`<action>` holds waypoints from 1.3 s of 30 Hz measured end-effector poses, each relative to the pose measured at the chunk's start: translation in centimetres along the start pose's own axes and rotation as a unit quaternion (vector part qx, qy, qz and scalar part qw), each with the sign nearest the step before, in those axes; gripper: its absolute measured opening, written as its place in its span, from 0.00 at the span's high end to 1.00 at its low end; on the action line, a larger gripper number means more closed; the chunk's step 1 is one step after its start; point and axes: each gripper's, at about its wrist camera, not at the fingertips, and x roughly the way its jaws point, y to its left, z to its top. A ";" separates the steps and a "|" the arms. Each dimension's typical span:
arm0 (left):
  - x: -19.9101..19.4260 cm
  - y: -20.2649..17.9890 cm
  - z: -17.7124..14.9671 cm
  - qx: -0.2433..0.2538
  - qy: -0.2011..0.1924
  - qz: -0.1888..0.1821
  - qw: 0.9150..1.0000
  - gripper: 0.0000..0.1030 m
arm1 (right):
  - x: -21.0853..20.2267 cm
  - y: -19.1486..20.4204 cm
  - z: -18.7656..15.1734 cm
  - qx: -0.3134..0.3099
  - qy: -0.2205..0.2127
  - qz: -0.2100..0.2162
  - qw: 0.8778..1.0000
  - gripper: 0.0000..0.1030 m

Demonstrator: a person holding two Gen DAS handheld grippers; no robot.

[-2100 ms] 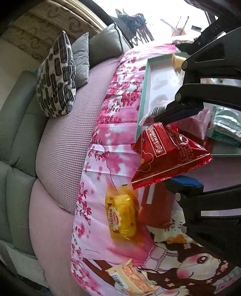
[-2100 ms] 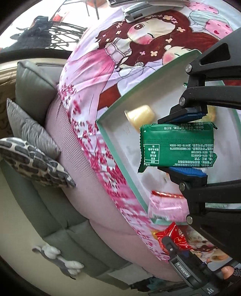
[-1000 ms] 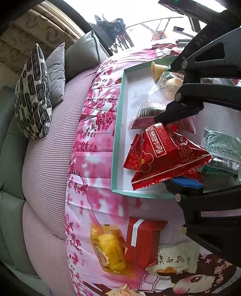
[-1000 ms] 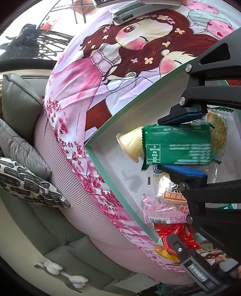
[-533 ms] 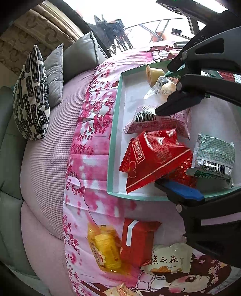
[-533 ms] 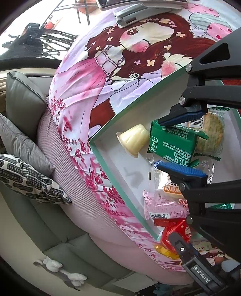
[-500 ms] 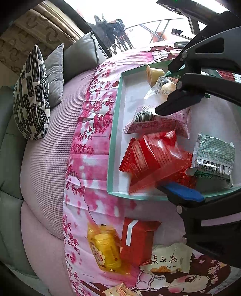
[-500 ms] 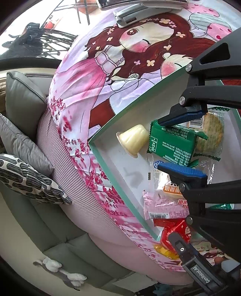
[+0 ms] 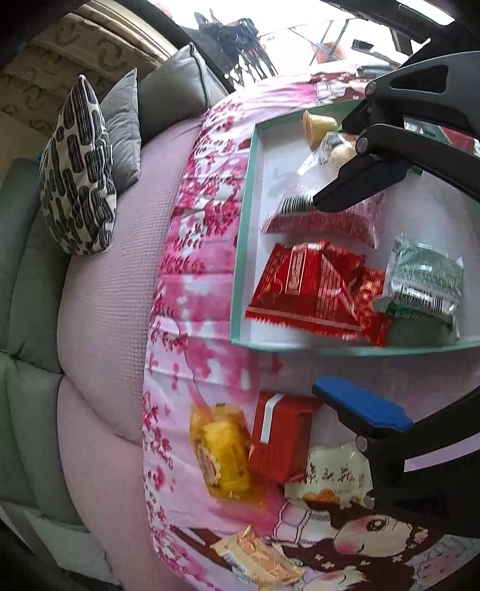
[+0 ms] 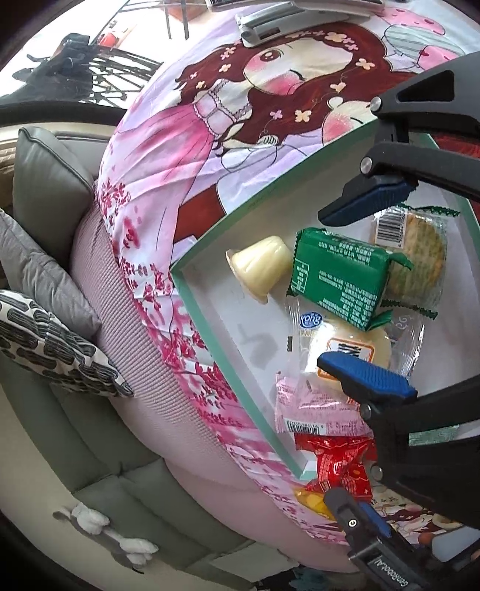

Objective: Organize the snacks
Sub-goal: 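Withdraw both tools from the tray back over the snack pile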

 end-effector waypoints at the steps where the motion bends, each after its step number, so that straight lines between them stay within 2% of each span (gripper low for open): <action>1: 0.0 0.1 0.0 -0.001 -0.003 0.005 1.000 0.11 | 0.0 0.0 0.0 0.000 0.000 0.001 1.000 0.24; 6: -0.3 0.8 0.2 -0.011 -0.019 0.024 0.999 0.10 | 0.0 0.0 0.0 0.002 -0.005 0.004 1.000 0.12; 8: -0.4 1.0 0.2 -0.010 -0.025 0.033 0.999 0.07 | -0.1 0.0 0.0 0.002 -0.008 0.005 1.000 0.03; 10: -0.5 1.1 0.2 -0.009 -0.029 0.043 0.999 0.06 | -0.2 0.1 0.1 0.001 -0.011 0.008 1.000 0.00; 17: -0.9 1.4 0.3 -0.008 -0.040 0.070 0.997 0.05 | -0.4 0.2 0.2 -0.004 -0.016 0.011 1.000 0.00; 21: -1.6 1.1 0.3 -0.001 -0.054 0.111 0.992 0.05 | -0.6 0.4 0.2 -0.006 -0.019 0.009 1.000 0.00; 26: -2.4 1.5 0.2 -0.009 -0.063 0.136 0.989 0.05 | -1.0 0.6 0.2 -0.011 -0.022 0.006 1.000 0.00; 30: -3.2 2.1 0.1 -0.014 -0.074 0.178 0.981 0.05 | -1.5 1.6 0.2 -0.031 -0.027 0.005 0.999 0.00; 36: -4.1 4.4 -0.2 -0.042 -0.065 0.162 0.984 0.05 | -2.3 3.3 -0.1 -0.043 -0.033 0.019 0.998 0.00; 39: -4.5 5.2 -0.4 -0.040 -0.059 0.172 0.983 0.05 | -2.8 4.7 -0.6 -0.049 -0.034 0.045 0.997 0.00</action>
